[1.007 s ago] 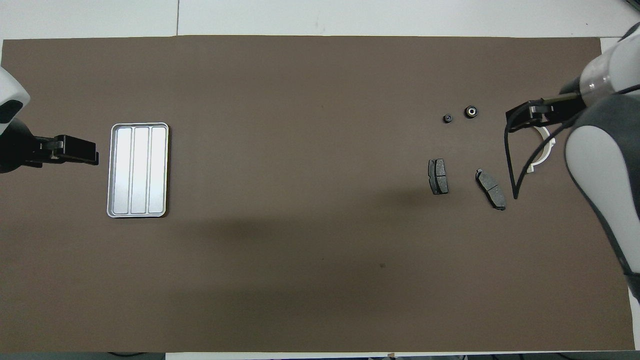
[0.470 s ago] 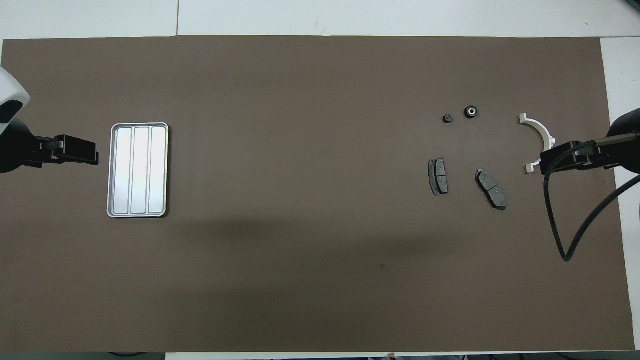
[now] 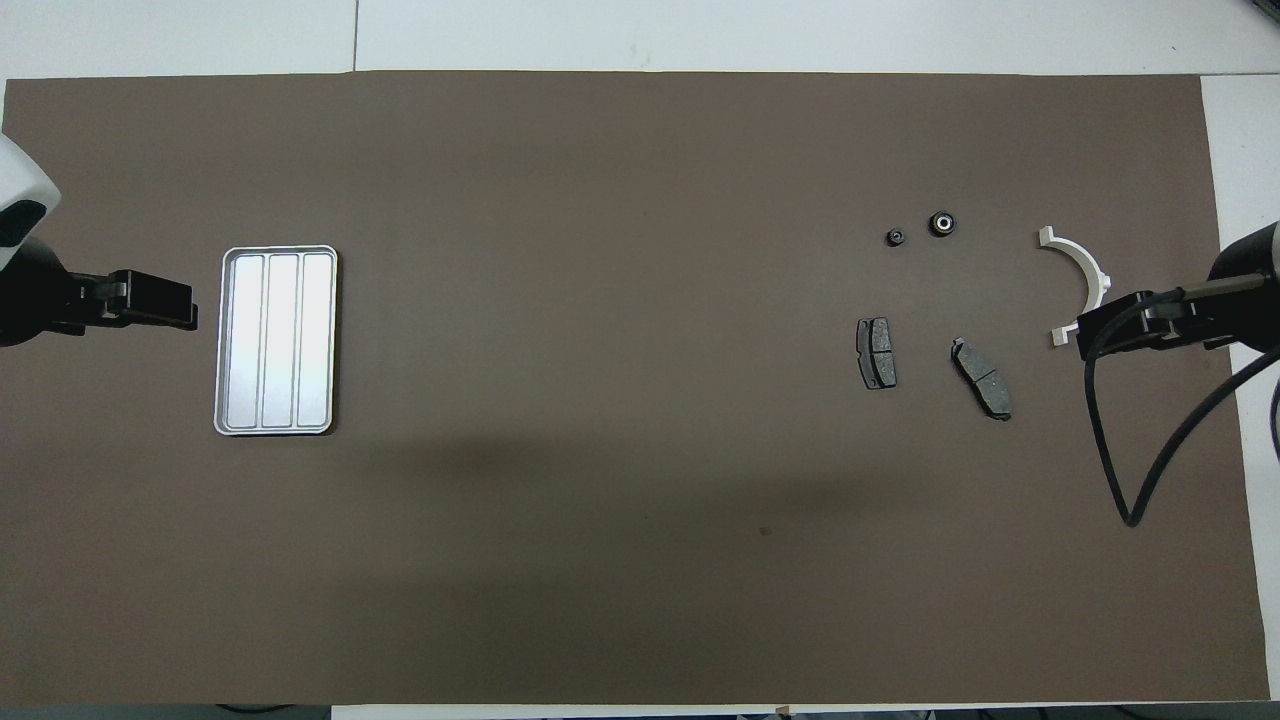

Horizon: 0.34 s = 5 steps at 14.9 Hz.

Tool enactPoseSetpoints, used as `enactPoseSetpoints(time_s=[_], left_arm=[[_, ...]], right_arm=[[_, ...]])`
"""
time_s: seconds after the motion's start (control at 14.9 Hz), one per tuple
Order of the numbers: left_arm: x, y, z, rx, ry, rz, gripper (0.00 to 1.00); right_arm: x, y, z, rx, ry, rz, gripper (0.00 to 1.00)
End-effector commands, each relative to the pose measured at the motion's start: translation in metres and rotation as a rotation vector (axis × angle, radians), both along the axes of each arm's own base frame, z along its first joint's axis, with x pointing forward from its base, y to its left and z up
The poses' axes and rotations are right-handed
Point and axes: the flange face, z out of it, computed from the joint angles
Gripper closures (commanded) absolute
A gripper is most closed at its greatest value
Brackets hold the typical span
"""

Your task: Place bearing gear from tray to pile

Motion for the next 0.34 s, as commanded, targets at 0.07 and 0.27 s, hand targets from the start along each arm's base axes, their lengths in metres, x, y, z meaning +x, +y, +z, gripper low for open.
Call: enactPoseSetpoints(time_s=[0.07, 0.27], left_arm=[[-0.0068, 0.002, 0.0055, 0.002, -0.007, -0.007, 0.0], [-0.0068, 0.002, 0.0055, 0.002, -0.007, -0.007, 0.0]], right_arm=[[-0.0006, -0.0025, 0.0034, 0.016, 0.003, 0.016, 0.0], [-0.0005, -0.0048, 0.0033, 0.018, 0.003, 0.013, 0.0]])
